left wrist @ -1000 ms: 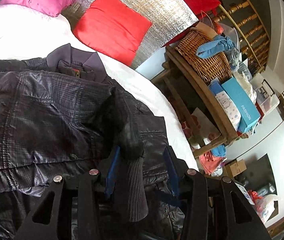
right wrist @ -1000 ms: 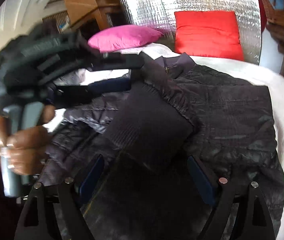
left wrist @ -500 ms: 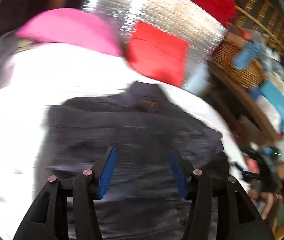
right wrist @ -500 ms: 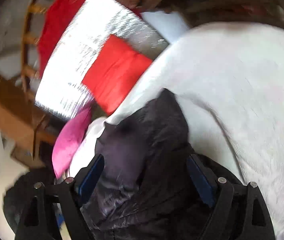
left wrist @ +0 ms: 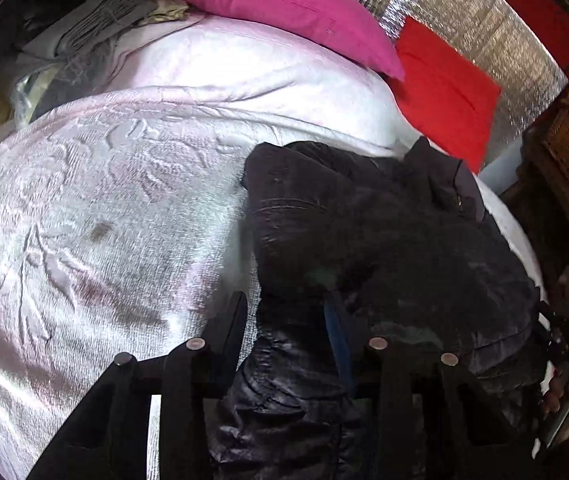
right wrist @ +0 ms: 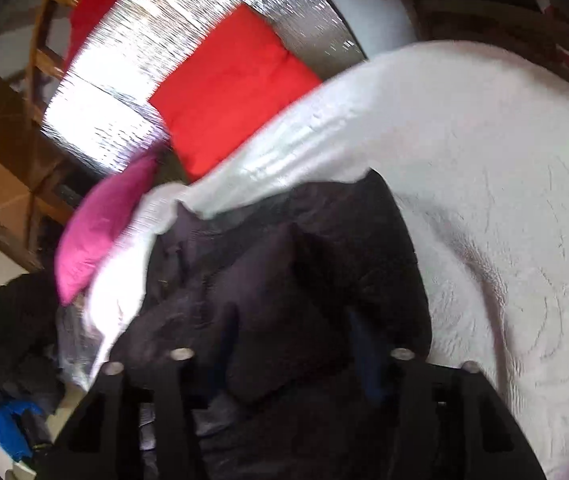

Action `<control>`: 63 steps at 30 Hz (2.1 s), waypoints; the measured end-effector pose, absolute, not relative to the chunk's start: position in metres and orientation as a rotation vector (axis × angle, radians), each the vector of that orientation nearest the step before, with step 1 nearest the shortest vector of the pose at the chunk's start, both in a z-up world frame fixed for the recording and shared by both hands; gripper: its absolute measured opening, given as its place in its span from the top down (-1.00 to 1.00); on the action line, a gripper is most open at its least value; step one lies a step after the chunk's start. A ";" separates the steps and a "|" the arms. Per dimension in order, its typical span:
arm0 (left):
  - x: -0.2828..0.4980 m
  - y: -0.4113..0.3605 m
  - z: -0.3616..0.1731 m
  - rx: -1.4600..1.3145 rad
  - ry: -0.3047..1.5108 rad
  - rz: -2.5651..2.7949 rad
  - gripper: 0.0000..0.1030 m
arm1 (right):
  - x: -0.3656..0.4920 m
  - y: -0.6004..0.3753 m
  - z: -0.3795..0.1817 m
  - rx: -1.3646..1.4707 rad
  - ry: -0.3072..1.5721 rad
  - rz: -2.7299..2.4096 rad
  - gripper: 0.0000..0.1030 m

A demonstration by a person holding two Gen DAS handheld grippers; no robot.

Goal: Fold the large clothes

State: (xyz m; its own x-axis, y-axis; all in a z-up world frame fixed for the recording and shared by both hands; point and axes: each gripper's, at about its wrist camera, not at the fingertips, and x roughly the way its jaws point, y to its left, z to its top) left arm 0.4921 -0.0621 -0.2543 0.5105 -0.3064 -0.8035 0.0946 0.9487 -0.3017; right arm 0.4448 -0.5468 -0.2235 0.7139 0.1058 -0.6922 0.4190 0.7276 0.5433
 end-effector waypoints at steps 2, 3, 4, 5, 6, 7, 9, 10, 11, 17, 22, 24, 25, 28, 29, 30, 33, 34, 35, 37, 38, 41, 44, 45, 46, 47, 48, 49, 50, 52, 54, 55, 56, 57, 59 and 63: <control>0.495 -0.070 -0.254 -0.194 1.008 -0.226 0.21 | 0.451 -0.547 -0.232 0.740 0.806 -0.208 0.37; 0.494 -0.066 -0.257 -0.194 1.008 -0.225 0.21 | 0.450 -0.546 -0.231 0.725 0.806 -0.209 0.49; 0.495 -0.066 -0.257 -0.195 1.009 -0.219 0.21 | 0.450 -0.545 -0.227 0.714 0.804 -0.207 0.55; 0.496 -0.065 -0.257 -0.193 1.010 -0.212 0.21 | 0.447 -0.542 -0.221 0.702 0.802 -0.198 0.72; 0.495 -0.067 -0.255 -0.191 1.008 -0.205 0.21 | 0.444 -0.539 -0.214 0.691 0.796 -0.185 0.77; 0.494 -0.067 -0.255 -0.188 1.006 -0.201 0.21 | 0.439 -0.534 -0.205 0.679 0.786 -0.180 0.78; 0.491 -0.067 -0.252 -0.172 0.997 -0.189 0.21 | 0.430 -0.523 -0.187 0.658 0.762 -0.162 0.79; 0.490 -0.067 -0.250 -0.163 0.990 -0.185 0.21 | 0.423 -0.517 -0.177 0.646 0.748 -0.140 0.79; 0.488 -0.066 -0.248 -0.151 0.985 -0.178 0.21 | 0.420 -0.513 -0.172 0.635 0.742 -0.130 0.79; 0.486 -0.066 -0.251 -0.123 0.997 -0.176 0.21 | 0.395 -0.528 -0.176 0.712 0.721 -0.102 0.77; 0.485 -0.066 -0.252 -0.087 0.993 -0.141 -0.12 | 0.415 -0.540 -0.196 0.743 0.727 -0.109 0.48; 0.484 -0.068 -0.253 -0.054 0.980 -0.126 -0.17 | 0.426 -0.539 -0.204 0.735 0.751 -0.100 0.37; 0.483 -0.070 -0.253 -0.032 0.974 -0.126 -0.17 | 0.432 -0.537 -0.207 0.719 0.763 -0.106 0.33; 0.480 -0.079 -0.255 0.044 0.943 -0.118 -0.17 | 0.442 -0.533 -0.213 0.689 0.757 -0.110 -0.52; 0.479 -0.082 -0.255 0.065 0.933 -0.115 -0.17 | 0.442 -0.532 -0.215 0.699 0.750 -0.101 -0.62; 0.479 -0.084 -0.255 0.082 0.922 -0.110 -0.17 | 0.442 -0.531 -0.217 0.710 0.736 -0.089 -0.62; 0.475 -0.088 -0.255 0.137 0.891 -0.101 -0.17 | 0.447 -0.519 -0.217 0.645 0.770 -0.115 -0.35; 0.475 -0.089 -0.255 0.148 0.884 -0.099 -0.17 | 0.449 -0.512 -0.216 0.590 0.783 -0.135 -0.08; 0.473 -0.091 -0.254 0.164 0.873 -0.095 -0.17 | 0.449 -0.507 -0.215 0.531 0.794 -0.173 0.63; 0.473 -0.092 -0.254 0.177 0.864 -0.095 -0.17 | 0.447 -0.504 -0.215 0.527 0.807 -0.179 0.67; 0.471 -0.092 -0.253 0.183 0.858 -0.097 -0.17 | 0.443 -0.505 -0.212 0.543 0.792 -0.174 0.72; 0.469 -0.093 -0.251 0.204 0.839 -0.102 -0.17 | 0.430 -0.498 -0.188 0.502 0.739 -0.169 0.74; 0.465 -0.094 -0.249 0.222 0.825 -0.108 -0.17 | 0.407 -0.493 -0.161 0.487 0.688 -0.157 0.74; 0.465 -0.095 -0.250 0.230 0.819 -0.110 -0.17 | 0.404 -0.492 -0.157 0.483 0.689 -0.154 0.74; 0.465 -0.096 -0.249 0.238 0.815 -0.111 -0.17 | 0.400 -0.491 -0.157 0.476 0.699 -0.154 0.74; 0.464 -0.097 -0.250 0.249 0.808 -0.113 -0.17 | 0.400 -0.493 -0.159 0.474 0.710 -0.157 0.74; 0.464 -0.097 -0.250 0.252 0.805 -0.114 -0.17 | 0.401 -0.495 -0.162 0.475 0.717 -0.159 0.74; 0.463 -0.097 -0.249 0.253 0.804 -0.114 -0.17 | 0.403 -0.500 -0.169 0.490 0.738 -0.163 0.70; 0.462 -0.097 -0.249 0.254 0.803 -0.115 -0.17 | 0.407 -0.506 -0.180 0.531 0.778 -0.171 0.68; 0.462 -0.097 -0.248 0.257 0.800 -0.116 -0.17 | 0.412 -0.515 -0.193 0.585 0.829 -0.177 0.67; 0.462 -0.097 -0.248 0.257 0.800 -0.115 -0.17 | 0.413 -0.519 -0.195 0.599 0.836 -0.177 0.63; 0.462 -0.098 -0.248 0.258 0.800 -0.114 -0.17 | 0.413 -0.521 -0.193 0.599 0.829 -0.175 0.63; 0.462 -0.098 -0.248 0.258 0.799 -0.113 -0.17 | 0.410 -0.524 -0.189 0.603 0.805 -0.173 0.63; 0.462 -0.098 -0.248 0.259 0.798 -0.113 -0.17 | 0.406 -0.527 -0.185 0.612 0.775 -0.172 0.59; 0.461 -0.099 -0.248 0.264 0.795 -0.111 -0.17 | 0.398 -0.532 -0.175 0.642 0.690 -0.155 0.15; 0.460 -0.100 -0.249 0.273 0.788 -0.106 -0.17 | 0.378 -0.527 -0.156 0.658 0.515 -0.140 -0.79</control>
State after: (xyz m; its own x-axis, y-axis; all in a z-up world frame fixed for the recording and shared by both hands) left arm 0.4604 -0.0998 -0.2488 0.7020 0.0079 -0.7121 0.1952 0.9595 0.2031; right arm 0.3777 -0.5272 -0.1561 0.8659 0.0356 -0.4990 0.2835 0.7868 0.5482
